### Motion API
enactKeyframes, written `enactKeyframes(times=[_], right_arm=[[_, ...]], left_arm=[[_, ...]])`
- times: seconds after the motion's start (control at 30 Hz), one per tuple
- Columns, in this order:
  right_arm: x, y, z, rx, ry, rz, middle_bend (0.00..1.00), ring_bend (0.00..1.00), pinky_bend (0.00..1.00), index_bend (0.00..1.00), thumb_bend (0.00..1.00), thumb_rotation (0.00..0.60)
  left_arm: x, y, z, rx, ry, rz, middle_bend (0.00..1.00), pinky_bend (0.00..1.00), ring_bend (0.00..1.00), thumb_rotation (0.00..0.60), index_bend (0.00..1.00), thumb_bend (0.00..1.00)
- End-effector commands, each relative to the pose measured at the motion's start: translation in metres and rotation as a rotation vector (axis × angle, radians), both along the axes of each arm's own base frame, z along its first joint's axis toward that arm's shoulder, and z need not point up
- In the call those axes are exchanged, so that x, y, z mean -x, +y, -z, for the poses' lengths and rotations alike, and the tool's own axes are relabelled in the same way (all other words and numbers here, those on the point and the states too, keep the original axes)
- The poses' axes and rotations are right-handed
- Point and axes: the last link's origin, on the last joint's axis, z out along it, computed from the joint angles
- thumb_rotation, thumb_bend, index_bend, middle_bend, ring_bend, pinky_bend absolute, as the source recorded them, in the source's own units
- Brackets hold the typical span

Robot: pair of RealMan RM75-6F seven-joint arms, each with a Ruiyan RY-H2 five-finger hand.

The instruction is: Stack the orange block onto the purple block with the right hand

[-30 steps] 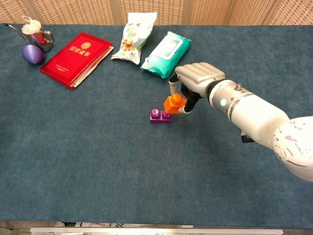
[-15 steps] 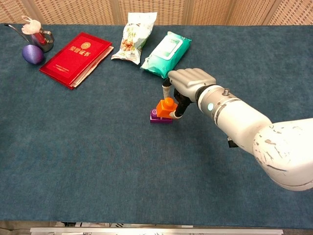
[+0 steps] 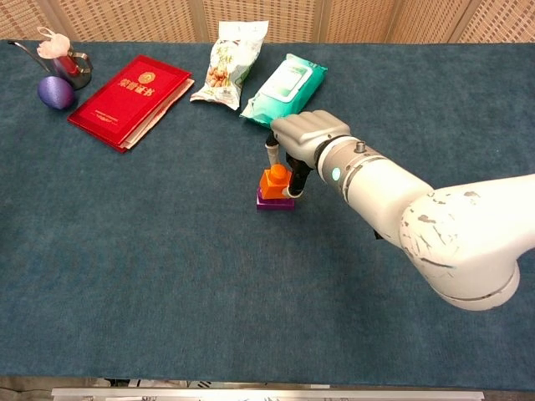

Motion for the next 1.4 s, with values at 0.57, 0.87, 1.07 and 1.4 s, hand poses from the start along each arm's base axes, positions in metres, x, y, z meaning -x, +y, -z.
enactKeyframes(times=[0.57, 0.87, 1.07, 1.4], right_arm=[[-0.030, 0.002, 0.003, 0.028, 0.128, -0.016, 0.91, 0.93, 1.00, 0.64, 0.20, 0.600], [-0.030, 0.002, 0.008, 0.028, 0.151, 0.004, 0.91, 0.93, 1.00, 0.64, 0.20, 0.600], [-0.029, 0.002, 0.010, 0.033, 0.163, 0.022, 0.91, 0.93, 1.00, 0.64, 0.20, 0.600], [-0.028, 0.006, 0.013, 0.032, 0.163, 0.035, 0.91, 0.93, 1.00, 0.64, 0.20, 0.600]], left_arm=[[0.003, 0.001, 0.002, 0.007, -0.003, 0.000, 0.26, 0.10, 0.20, 0.600, 0.28, 0.29], [0.004, 0.001, 0.003, 0.010, -0.003, 0.001, 0.26, 0.10, 0.20, 0.600, 0.28, 0.29], [0.005, 0.002, 0.004, 0.017, -0.003, 0.001, 0.26, 0.10, 0.20, 0.600, 0.28, 0.29], [0.005, 0.002, 0.004, 0.019, -0.006, 0.003, 0.26, 0.10, 0.20, 0.600, 0.28, 0.29]])
